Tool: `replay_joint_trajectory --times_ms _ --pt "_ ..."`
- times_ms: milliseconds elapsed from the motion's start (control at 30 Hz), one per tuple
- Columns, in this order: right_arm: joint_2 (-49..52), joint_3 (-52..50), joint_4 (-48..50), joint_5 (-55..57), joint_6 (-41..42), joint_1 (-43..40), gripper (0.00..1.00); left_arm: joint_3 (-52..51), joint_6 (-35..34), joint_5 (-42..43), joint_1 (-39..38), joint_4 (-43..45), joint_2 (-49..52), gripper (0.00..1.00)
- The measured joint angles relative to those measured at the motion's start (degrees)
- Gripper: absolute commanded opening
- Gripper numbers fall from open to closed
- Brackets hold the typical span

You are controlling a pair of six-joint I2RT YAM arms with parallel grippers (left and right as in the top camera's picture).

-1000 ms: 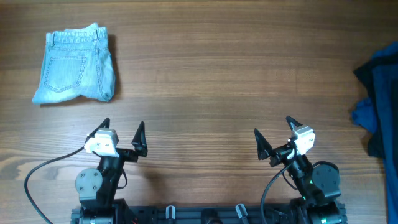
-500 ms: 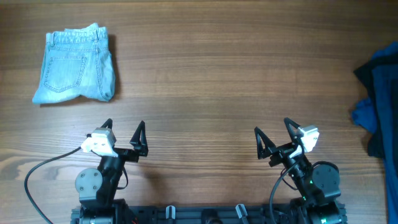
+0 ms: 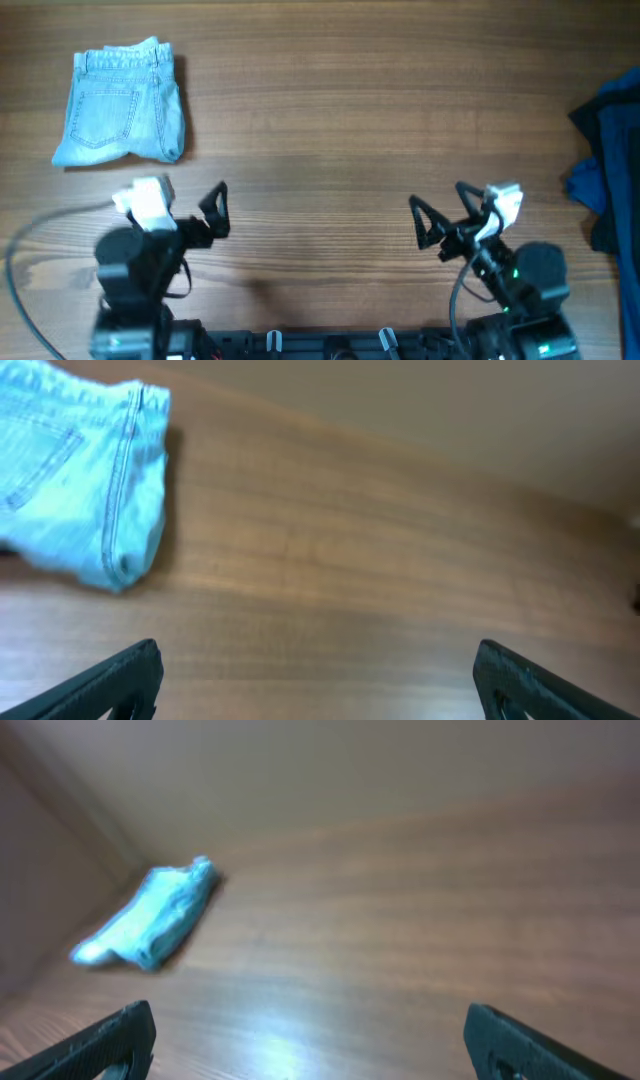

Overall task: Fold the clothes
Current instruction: 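Reach the right gripper to the navy clothes pile and grasp black shorts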

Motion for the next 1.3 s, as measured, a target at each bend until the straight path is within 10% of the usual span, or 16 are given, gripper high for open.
replay_joint_trajectory --times_ms 433,1300 --pt "49.09 43.21 -29.94 -2.56 -3.23 -0.02 1.0 46.71 -3.54 2.84 -0.04 -28.96 40.72 1.0" --pt "90.9 68.76 -25.46 13.07 2.25 -51.28 0.75 47.67 -0.87 5.33 -0.04 -28.11 47.3 1.0"
